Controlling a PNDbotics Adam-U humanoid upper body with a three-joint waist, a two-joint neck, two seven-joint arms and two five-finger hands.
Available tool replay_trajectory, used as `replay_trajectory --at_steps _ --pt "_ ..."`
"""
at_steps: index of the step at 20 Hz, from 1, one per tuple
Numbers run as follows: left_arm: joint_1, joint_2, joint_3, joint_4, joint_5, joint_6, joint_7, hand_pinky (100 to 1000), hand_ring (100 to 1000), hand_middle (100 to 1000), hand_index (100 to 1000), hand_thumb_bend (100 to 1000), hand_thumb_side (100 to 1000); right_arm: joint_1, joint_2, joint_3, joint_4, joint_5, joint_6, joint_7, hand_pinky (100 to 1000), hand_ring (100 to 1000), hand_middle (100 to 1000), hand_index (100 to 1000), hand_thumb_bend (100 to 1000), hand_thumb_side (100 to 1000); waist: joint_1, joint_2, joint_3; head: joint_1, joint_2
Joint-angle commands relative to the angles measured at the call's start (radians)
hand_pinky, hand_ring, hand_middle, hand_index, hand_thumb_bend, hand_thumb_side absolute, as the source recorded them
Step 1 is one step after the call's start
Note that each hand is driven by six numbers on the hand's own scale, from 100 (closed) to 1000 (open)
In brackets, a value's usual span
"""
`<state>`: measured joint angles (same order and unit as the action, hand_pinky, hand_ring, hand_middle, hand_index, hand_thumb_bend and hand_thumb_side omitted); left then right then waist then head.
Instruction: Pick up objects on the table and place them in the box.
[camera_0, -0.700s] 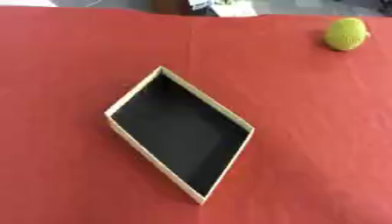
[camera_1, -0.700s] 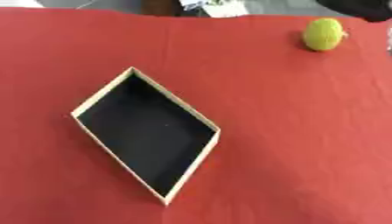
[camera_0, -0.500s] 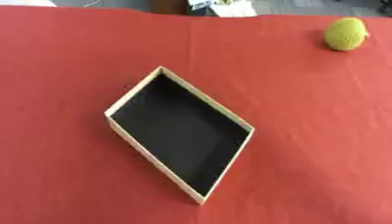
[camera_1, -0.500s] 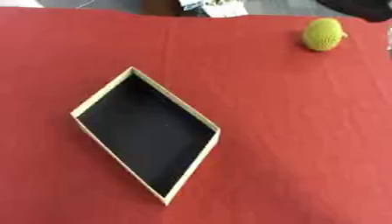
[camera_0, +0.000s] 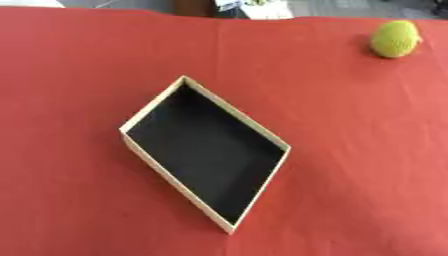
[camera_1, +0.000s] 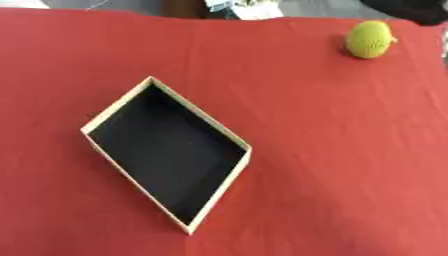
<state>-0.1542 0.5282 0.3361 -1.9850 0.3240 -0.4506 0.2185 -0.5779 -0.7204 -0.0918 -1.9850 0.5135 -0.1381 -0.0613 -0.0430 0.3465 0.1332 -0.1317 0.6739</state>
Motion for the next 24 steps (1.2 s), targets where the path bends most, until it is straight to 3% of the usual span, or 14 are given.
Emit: replay_trajectory --at_steps 1,5,11,16,21,24 --pt "-0.005 0.016 0.003 -0.015 -0.003 0.002 -0.003 588 614 655 721 152 689 -0.029 -0.050 -0.009 -0.015 0.010 0.021 0.004 826 857 817 822 100 434 0.002 -0.016 -0.001 -0.007 -0.005" --pt "-0.004 0.019 0.002 -0.015 -0.004 0.003 -0.003 588 614 655 721 152 689 -0.070 -0.125 0.016 -0.015 0.037 0.077 0.060 850 879 844 854 100 430 0.000 -0.018 -0.003 -0.040 -0.002" --pt "-0.003 0.021 0.000 -0.015 -0.005 0.007 -0.007 587 614 656 721 151 689 -0.152 -0.221 0.074 -0.007 0.098 0.135 0.258 904 923 889 905 100 414 -0.004 -0.021 -0.002 -0.071 -0.004" --pt "-0.002 0.023 -0.003 -0.015 -0.003 0.009 -0.010 587 614 656 721 150 689 -0.238 -0.243 0.124 0.099 0.160 0.083 0.434 947 959 919 951 101 348 -0.005 -0.026 0.000 -0.067 -0.005" --pt "-0.001 0.026 -0.005 -0.015 -0.002 0.007 -0.011 587 614 656 721 148 688 -0.336 -0.223 0.173 0.261 0.226 -0.012 0.540 987 981 932 966 251 175 -0.004 -0.028 0.004 -0.056 -0.005" --pt "-0.001 0.027 -0.007 -0.015 -0.002 0.006 -0.013 587 614 656 720 147 688 -0.388 -0.197 0.205 0.363 0.246 -0.060 0.606 1000 994 951 976 282 113 -0.003 -0.029 0.007 -0.054 -0.005"
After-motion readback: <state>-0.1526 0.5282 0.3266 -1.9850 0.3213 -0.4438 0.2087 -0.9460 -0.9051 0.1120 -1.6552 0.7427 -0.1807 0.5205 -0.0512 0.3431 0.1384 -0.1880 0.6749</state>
